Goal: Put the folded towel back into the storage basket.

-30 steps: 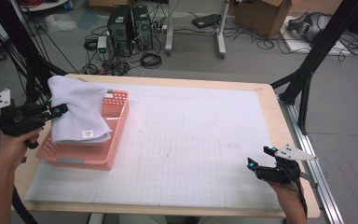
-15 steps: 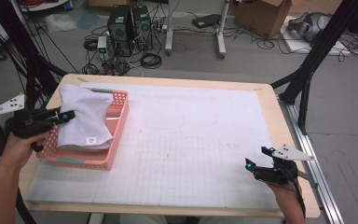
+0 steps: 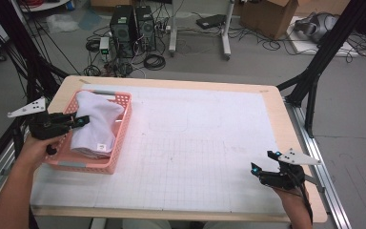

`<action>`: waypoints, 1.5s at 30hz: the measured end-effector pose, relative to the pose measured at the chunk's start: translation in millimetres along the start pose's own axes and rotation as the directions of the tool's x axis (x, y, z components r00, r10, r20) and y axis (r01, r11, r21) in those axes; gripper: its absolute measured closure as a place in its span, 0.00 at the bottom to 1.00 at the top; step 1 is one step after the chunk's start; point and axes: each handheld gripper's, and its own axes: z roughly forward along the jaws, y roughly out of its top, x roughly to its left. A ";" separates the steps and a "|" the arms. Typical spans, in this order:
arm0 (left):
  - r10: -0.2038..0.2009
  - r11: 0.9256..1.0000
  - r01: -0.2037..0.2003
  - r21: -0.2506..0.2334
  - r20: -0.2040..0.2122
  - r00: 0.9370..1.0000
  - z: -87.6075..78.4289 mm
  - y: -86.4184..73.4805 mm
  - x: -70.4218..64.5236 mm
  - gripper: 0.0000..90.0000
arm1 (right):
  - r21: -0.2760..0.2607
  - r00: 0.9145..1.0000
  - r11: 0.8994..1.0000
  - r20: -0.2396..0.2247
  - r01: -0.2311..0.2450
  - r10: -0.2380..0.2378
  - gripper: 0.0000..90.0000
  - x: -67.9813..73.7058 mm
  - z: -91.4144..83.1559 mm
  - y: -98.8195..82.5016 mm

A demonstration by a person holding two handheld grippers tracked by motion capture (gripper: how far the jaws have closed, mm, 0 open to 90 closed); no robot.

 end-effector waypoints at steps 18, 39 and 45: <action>-0.110 0.991 0.116 0.061 -0.101 0.989 12.4 -6.0 13.3 0.77 | -0.018 1.000 1.000 0.005 -0.007 0.007 0.22 -2.7 -4.1 1.1; -0.061 0.962 0.166 0.219 -0.420 0.905 16.4 6.8 -0.9 0.44 | -0.014 1.000 1.000 -0.005 -0.004 0.004 0.22 0.1 -3.4 2.7; -0.015 0.916 0.220 0.336 -0.519 0.855 40.9 -10.6 5.4 0.44 | -0.023 1.000 1.000 -0.003 0.003 -0.003 0.22 -0.3 -5.8 4.6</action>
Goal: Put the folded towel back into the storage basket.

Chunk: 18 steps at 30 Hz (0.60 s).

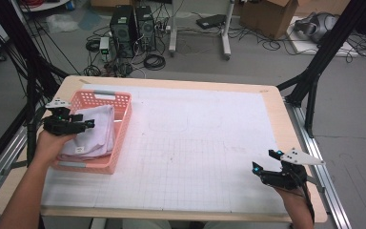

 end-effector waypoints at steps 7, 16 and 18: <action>-0.025 0.994 0.020 0.109 0.040 0.999 18.1 -3.6 0.0 0.45 | -0.002 1.000 1.000 -0.001 -0.003 0.003 0.22 -0.8 -0.8 0.4; -0.053 0.997 0.059 -0.049 0.113 0.992 15.8 3.7 -9.1 0.42 | 0.001 1.000 1.000 -0.010 0.001 -0.001 0.22 -0.3 2.2 0.9; -0.074 0.984 0.093 -0.153 0.128 0.989 5.5 7.8 -10.7 0.41 | -0.002 1.000 1.000 -0.009 -0.001 0.001 0.22 -0.7 1.3 0.9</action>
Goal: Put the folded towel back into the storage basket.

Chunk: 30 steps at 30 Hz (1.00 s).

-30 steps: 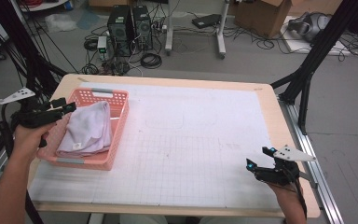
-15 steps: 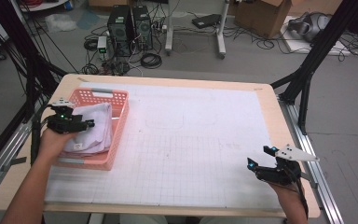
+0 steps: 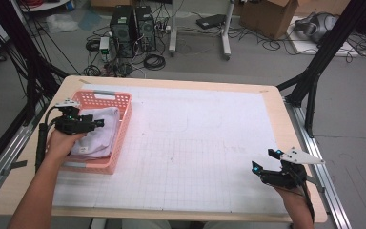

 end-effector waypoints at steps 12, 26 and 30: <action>0.076 0.954 -0.048 -0.297 0.082 0.994 -37.7 19.7 -46.1 0.25 | -0.045 0.999 0.998 -0.009 -0.046 0.046 0.22 -4.4 -0.9 -4.5; 0.228 0.926 -0.132 -0.354 0.246 0.942 -23.4 11.2 -128.0 0.18 | -0.057 0.999 0.998 -0.007 -0.039 0.039 0.22 -2.5 1.8 -4.4; 0.234 0.928 -0.125 -0.351 0.287 0.929 -9.4 2.8 -146.1 0.18 | -0.062 0.999 0.997 -0.004 -0.048 0.047 0.22 -3.9 1.3 -5.6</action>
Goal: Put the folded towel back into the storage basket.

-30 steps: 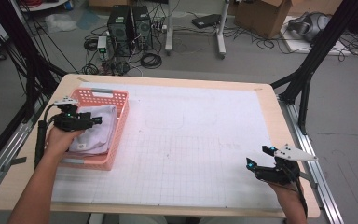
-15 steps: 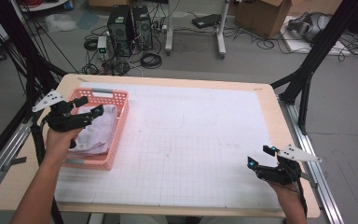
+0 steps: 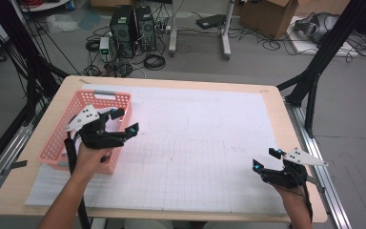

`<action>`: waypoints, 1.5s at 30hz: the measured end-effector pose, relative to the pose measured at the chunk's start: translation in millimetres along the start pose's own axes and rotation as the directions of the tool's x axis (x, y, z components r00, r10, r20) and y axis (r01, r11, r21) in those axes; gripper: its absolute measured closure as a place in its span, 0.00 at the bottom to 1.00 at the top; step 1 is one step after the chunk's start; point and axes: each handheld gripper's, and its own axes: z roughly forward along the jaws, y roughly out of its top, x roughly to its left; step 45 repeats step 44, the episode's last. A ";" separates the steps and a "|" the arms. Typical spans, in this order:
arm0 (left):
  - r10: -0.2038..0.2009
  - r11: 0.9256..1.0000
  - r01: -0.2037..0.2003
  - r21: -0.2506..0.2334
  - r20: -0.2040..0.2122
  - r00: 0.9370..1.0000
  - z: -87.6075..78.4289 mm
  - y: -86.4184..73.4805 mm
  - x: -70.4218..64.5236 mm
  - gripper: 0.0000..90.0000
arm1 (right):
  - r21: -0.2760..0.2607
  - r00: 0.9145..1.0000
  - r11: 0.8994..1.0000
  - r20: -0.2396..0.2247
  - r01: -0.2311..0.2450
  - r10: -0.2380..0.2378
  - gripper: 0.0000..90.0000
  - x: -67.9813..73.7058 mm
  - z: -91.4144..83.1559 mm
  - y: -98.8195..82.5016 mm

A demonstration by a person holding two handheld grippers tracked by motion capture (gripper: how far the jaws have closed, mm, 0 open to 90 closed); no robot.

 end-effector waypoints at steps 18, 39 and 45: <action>0.057 0.992 -0.066 0.111 0.079 0.995 38.0 -53.3 -47.9 0.19 | -0.004 1.000 1.000 0.009 0.028 -0.028 0.22 5.5 -4.6 -0.8; 0.045 0.989 -0.055 0.139 0.073 0.996 41.1 -63.8 -49.6 0.20 | 0.002 1.000 1.000 0.006 0.023 -0.023 0.22 6.6 -2.3 -1.9; 0.042 0.989 -0.052 0.141 0.072 0.997 42.4 -64.3 -48.8 0.20 | 0.003 1.000 1.000 0.000 0.018 -0.018 0.22 6.5 -1.4 -1.9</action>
